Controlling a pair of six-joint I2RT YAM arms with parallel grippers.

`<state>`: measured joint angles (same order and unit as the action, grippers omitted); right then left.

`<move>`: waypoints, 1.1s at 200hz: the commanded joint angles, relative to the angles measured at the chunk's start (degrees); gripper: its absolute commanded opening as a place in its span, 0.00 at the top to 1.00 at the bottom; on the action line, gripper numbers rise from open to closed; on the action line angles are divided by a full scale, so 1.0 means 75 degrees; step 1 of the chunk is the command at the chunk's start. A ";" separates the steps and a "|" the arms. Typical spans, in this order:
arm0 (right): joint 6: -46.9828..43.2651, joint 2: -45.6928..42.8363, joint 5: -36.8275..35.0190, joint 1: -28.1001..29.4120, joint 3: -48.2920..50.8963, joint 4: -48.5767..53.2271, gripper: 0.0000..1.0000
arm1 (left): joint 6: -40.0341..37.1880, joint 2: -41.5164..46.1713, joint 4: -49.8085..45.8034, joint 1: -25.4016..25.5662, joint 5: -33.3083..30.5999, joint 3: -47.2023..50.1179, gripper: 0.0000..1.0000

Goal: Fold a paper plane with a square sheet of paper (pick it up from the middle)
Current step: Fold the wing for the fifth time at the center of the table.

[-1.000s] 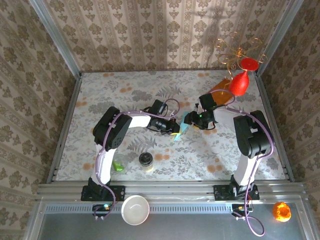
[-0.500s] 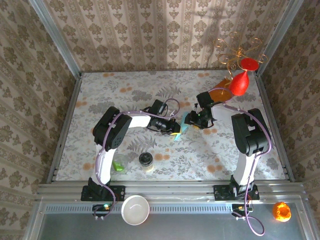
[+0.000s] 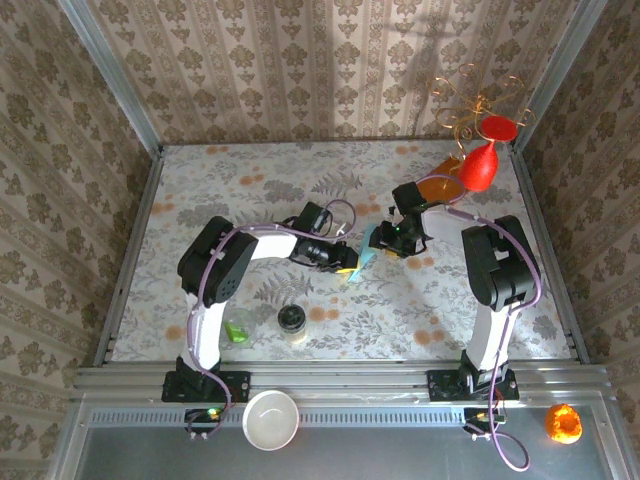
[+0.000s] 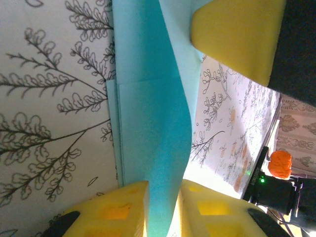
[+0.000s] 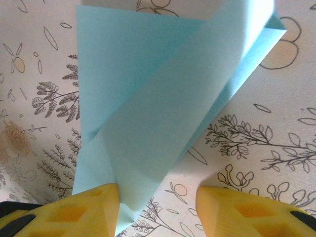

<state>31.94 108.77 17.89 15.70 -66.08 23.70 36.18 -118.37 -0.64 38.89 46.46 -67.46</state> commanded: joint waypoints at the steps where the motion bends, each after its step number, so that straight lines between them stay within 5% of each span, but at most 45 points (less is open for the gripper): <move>1: 0.0030 0.0849 -0.0759 0.0142 0.0169 -0.0243 0.50 | -0.0280 0.0165 -0.0380 -0.0049 -0.0216 0.0139 0.77; 98: 0.0030 0.1136 -0.0984 0.0250 -0.0323 0.0464 0.51 | -0.0684 -0.0132 -0.0839 -0.0026 -0.0439 0.0100 0.86; 220: 0.0006 0.1569 -0.1289 0.0496 -0.0898 0.1234 0.44 | -0.0758 0.0065 -0.0934 -0.0031 -0.0522 0.0151 0.86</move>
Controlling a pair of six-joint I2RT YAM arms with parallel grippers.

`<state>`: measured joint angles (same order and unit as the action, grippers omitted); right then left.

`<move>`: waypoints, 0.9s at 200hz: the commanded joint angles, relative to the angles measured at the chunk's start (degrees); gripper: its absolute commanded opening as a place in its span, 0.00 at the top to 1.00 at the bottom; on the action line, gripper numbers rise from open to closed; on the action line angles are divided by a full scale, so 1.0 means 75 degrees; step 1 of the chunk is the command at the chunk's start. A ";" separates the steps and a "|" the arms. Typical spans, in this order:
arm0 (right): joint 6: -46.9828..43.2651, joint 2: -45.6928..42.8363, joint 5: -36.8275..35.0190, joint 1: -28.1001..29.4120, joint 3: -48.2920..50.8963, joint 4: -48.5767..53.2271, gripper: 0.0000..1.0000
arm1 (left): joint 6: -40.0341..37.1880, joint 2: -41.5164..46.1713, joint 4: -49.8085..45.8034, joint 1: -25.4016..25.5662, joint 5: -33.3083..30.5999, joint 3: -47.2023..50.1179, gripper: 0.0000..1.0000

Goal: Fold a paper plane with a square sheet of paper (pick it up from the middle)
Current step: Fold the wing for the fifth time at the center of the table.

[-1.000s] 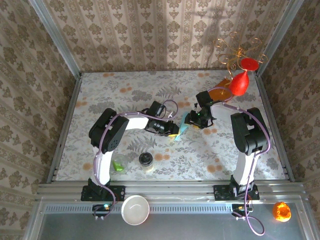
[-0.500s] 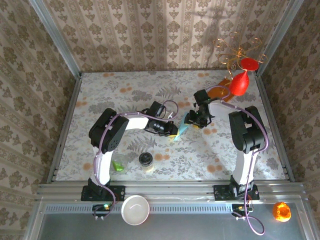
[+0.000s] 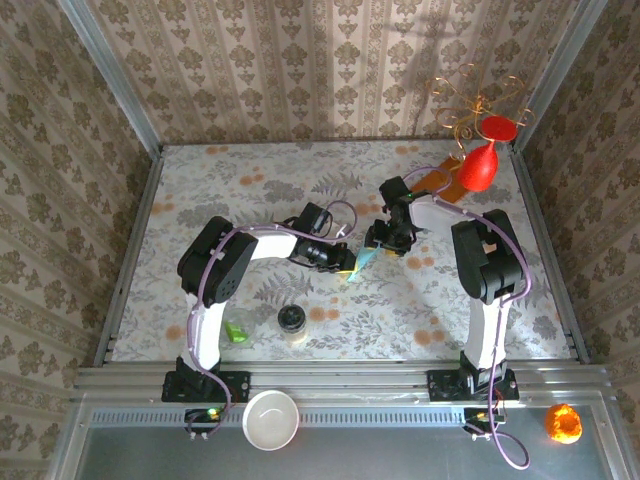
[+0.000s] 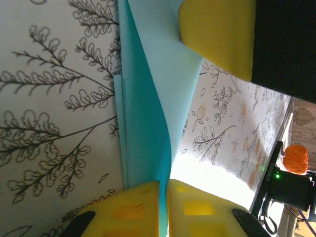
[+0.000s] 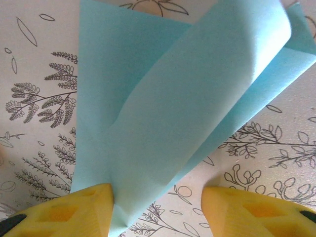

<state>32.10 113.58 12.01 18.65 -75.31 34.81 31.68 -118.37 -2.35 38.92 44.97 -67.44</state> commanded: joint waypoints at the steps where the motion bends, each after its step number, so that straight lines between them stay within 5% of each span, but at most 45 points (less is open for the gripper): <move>1: -0.0014 0.0931 -0.0503 0.0103 0.0329 -0.0246 0.44 | -0.0158 0.0072 -0.0706 -0.0033 -0.0324 0.0140 0.86; 65: 0.0092 0.0300 0.0067 0.0009 0.0436 -0.0458 0.42 | -0.0073 -0.0167 -0.0688 -0.0103 -0.0319 0.0202 0.92; 138: -0.0276 -0.2387 0.1822 -0.0714 0.1727 -0.1690 0.37 | 0.0311 -0.0246 -0.0309 -0.0254 -0.0049 0.0340 0.94; 180: -0.0112 -0.2589 0.3110 -0.0663 0.2493 -0.2845 0.46 | 0.0597 -0.0249 -0.0190 -0.0303 0.0310 0.0299 0.94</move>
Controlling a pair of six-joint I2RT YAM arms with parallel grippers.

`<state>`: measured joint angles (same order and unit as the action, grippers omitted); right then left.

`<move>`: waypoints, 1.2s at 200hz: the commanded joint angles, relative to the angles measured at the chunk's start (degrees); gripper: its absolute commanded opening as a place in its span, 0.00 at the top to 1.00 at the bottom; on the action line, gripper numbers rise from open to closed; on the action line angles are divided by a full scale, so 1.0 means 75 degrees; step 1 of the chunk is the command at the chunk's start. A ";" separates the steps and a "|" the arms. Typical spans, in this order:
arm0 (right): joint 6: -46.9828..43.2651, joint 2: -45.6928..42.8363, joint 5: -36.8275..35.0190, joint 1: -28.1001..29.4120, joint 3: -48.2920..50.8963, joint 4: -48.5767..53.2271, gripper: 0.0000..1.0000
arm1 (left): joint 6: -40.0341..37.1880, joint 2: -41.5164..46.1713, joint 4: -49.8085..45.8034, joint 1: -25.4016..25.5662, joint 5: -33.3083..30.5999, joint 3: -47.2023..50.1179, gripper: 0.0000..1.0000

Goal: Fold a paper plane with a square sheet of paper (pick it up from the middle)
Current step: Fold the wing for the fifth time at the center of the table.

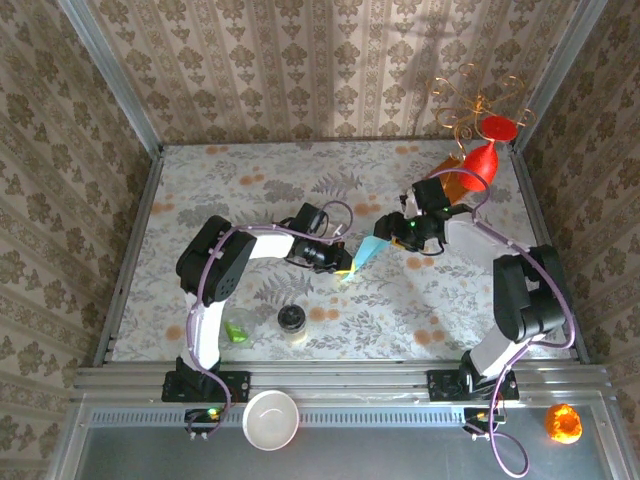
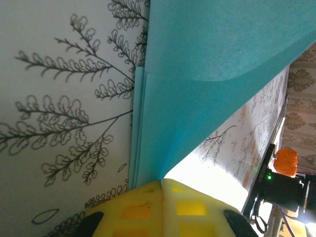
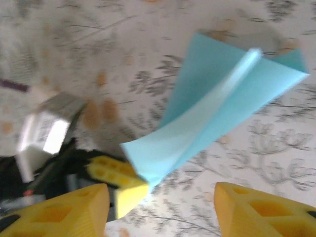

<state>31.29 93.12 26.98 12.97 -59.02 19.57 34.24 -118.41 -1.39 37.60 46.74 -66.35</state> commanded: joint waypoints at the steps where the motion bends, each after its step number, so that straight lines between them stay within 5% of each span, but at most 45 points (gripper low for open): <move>1: -0.0002 0.0154 0.1131 0.0108 0.0317 -0.0833 0.46 | 0.0259 -0.0243 -0.0319 -0.0133 0.0079 0.0146 0.94; 59: -0.0035 0.1060 0.1344 0.0536 -0.0175 -0.1162 0.61 | 0.0469 -0.0300 -0.0496 -0.0139 0.0327 -0.0072 0.94; 240: 0.0081 0.2233 -0.0267 0.0670 -0.0843 -0.0665 0.65 | 0.0655 -0.0352 -0.0518 -0.0186 0.0377 -0.0130 0.85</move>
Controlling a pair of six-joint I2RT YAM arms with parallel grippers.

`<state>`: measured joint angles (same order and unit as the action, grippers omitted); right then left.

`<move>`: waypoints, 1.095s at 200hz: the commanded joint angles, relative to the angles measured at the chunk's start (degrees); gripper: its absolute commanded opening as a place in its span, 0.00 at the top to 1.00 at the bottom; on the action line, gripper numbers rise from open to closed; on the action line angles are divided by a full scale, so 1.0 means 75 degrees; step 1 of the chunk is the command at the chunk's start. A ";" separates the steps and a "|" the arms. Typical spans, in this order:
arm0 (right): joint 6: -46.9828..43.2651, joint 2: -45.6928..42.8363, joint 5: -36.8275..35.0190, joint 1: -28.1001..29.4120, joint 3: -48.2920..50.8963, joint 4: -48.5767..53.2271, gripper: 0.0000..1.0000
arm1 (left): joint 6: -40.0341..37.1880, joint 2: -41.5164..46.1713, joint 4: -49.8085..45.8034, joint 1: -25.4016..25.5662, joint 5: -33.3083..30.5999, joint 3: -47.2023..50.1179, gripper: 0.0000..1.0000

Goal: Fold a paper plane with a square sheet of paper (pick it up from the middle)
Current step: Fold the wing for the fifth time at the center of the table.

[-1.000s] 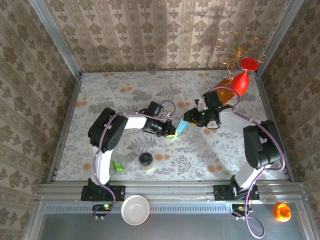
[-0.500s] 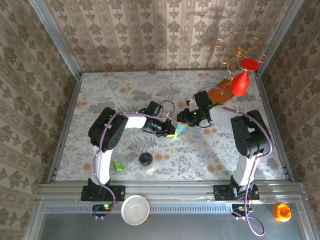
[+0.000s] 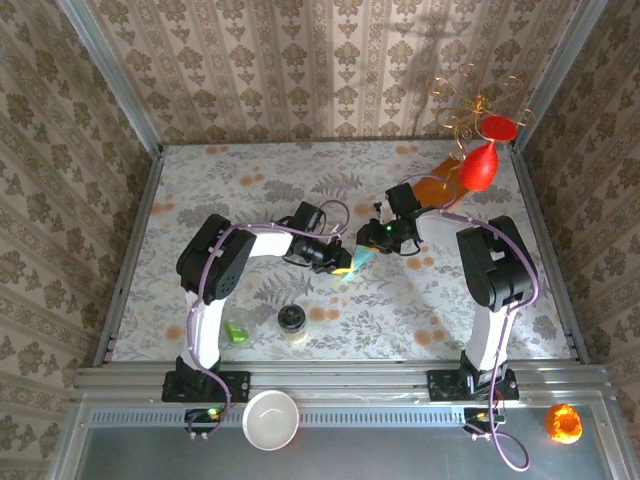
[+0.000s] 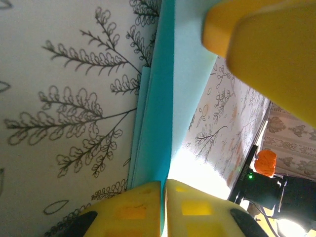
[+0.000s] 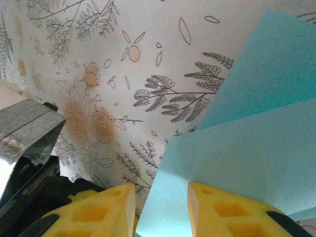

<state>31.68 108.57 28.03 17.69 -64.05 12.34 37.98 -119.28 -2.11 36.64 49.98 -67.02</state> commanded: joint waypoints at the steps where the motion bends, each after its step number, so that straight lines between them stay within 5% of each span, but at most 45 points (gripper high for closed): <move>1: 0.0029 0.0172 -0.0420 0.0042 -0.0170 0.0306 0.65 | 0.0160 -0.0234 -0.0422 -0.0058 -0.0060 -0.0040 0.85; 219: -0.0061 0.0400 -0.0124 0.0032 -0.0319 0.0287 0.64 | 0.0116 -0.0314 -0.0727 -0.0105 -0.0306 -0.0033 0.87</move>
<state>31.66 109.62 26.11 17.69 -65.01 13.76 38.41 -119.31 -2.76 36.56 49.74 -67.26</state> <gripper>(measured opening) 0.359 0.134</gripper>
